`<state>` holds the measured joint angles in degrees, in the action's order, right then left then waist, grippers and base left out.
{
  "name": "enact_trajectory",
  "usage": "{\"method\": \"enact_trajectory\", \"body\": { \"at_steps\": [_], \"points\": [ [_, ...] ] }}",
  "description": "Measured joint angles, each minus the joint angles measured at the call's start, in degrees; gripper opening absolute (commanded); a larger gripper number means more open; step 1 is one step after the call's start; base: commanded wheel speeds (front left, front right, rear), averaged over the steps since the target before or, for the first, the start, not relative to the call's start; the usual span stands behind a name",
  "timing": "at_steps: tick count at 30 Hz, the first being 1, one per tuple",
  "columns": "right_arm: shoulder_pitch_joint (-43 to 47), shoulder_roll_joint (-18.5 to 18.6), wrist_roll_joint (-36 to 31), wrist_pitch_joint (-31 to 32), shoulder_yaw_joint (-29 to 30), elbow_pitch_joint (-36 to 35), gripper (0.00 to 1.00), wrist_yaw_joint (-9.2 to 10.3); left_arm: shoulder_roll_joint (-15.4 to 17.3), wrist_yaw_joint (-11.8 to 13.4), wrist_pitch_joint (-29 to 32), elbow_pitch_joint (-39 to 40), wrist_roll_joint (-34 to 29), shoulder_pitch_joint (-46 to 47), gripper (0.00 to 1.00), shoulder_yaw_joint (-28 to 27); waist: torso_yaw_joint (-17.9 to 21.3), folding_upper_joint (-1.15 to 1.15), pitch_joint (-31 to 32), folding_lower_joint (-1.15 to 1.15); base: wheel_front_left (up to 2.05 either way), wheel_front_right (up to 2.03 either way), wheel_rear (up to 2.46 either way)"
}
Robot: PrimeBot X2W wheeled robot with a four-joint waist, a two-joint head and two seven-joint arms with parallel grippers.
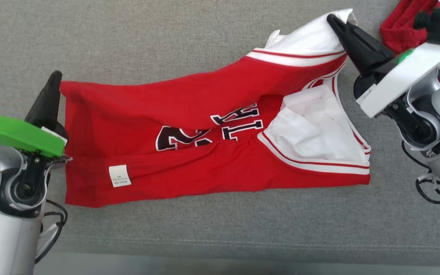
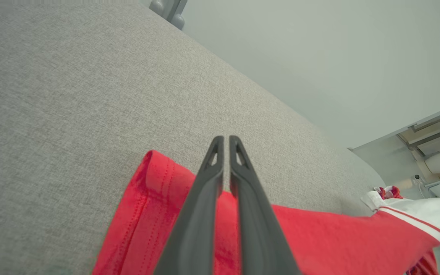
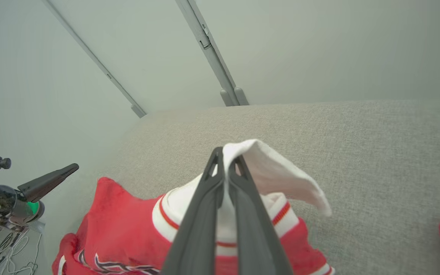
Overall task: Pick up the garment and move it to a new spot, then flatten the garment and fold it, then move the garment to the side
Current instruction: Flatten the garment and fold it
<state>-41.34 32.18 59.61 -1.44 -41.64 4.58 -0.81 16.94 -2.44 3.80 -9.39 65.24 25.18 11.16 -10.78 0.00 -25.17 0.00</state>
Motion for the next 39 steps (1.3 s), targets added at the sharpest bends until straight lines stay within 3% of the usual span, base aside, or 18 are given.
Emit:
{"method": "enact_trajectory", "body": {
  "at_steps": [4, 6, 9, 10, 12, 13, 25, 29, 35, 37, 38, 39],
  "points": [
    [-3.17, -1.01, -1.26, 0.77, -0.58, 0.97, 0.0, 0.37, -0.02, 0.73, 1.53, -0.7, -0.67, 1.99, 0.13, 0.82, -0.1, 0.0, -1.98, 0.0, 0.0, 0.0, 0.0],
    [-3.86, -1.62, -1.41, 1.09, -1.22, 1.43, 0.0, 0.33, -0.05, 1.11, 2.86, -1.87, -0.74, 2.08, 0.35, 1.79, -0.12, 0.0, -2.89, 0.0, 0.0, 0.0, 0.0],
    [-4.03, -2.48, -1.69, 1.18, -1.78, 2.2, 0.0, 0.14, -0.03, 2.48, 3.74, -3.57, -0.99, 2.08, 0.45, 2.01, -0.13, 0.0, -4.0, 0.0, 0.0, 0.0, 0.0],
    [-4.03, -2.79, -1.69, 1.18, -1.97, 2.69, 0.0, -0.08, 0.01, 2.54, 3.75, -4.0, -1.13, 2.1, 0.55, 1.98, -0.12, 0.0, -4.27, 0.0, 0.0, 0.0, 0.0],
    [-4.02, -3.16, -1.69, 1.16, -2.25, 3.5, 0.0, -0.21, 0.07, 2.63, 4.0, -4.87, -1.37, 2.12, 0.93, 2.01, -0.1, 0.0, -4.62, 0.0, 0.0, 0.0, 0.0],
    [-4.02, -3.28, -1.69, 1.16, -2.35, 3.74, 0.0, -0.34, 0.21, 2.97, 4.12, -5.09, -1.67, 2.17, 0.99, 2.01, -0.07, 0.0, -4.71, 0.0, 0.0, 0.0, 0.0],
    [-4.05, -4.94, -1.69, 1.18, -3.32, 5.72, 0.0, -1.67, 3.61, 3.72, 7.26, -7.16, -3.5, 4.43, 1.0, 3.67, 0.77, 0.0, -5.01, 0.0, 0.0, 0.0, 0.0],
    [-4.09, -5.48, -1.69, 1.16, -3.55, 6.41, 0.0, -1.9, 5.53, 3.72, 8.08, -8.37, -6.82, 5.48, 1.0, 5.44, 1.37, 0.0, -5.26, 0.0, 0.0, 0.0, 0.0],
    [-4.09, -6.01, -1.69, 1.16, -4.03, 7.39, 0.0, -2.58, 5.87, 3.72, 8.81, -8.81, -6.95, 6.88, 0.99, 5.73, 1.94, 0.0, -5.31, 0.0, 0.0, 0.0, 0.0],
    [-4.09, -6.21, -1.69, 1.16, -4.23, 7.76, 0.0, -2.72, 5.89, 3.71, 9.36, -9.03, -6.95, 7.08, 0.96, 6.19, 2.08, 0.0, -5.3, 0.0, 0.0, 0.0, 0.0],
    [-4.09, -6.32, -1.69, 1.16, -4.33, 7.93, 0.0, -2.72, 5.93, 3.71, 9.54, -9.13, -6.97, 7.23, 0.82, 6.3, 2.15, 0.0, -5.29, 0.0, 0.0, 0.0, 0.0],
    [-4.09, -6.42, -1.69, 1.16, -4.41, 8.06, 0.0, -2.74, 6.01, 3.71, 9.82, -9.32, -6.97, 7.45, 0.58, 6.44, 2.21, 0.0, -5.28, 0.0, 0.0, 0.0, 0.0]
  ]
}}
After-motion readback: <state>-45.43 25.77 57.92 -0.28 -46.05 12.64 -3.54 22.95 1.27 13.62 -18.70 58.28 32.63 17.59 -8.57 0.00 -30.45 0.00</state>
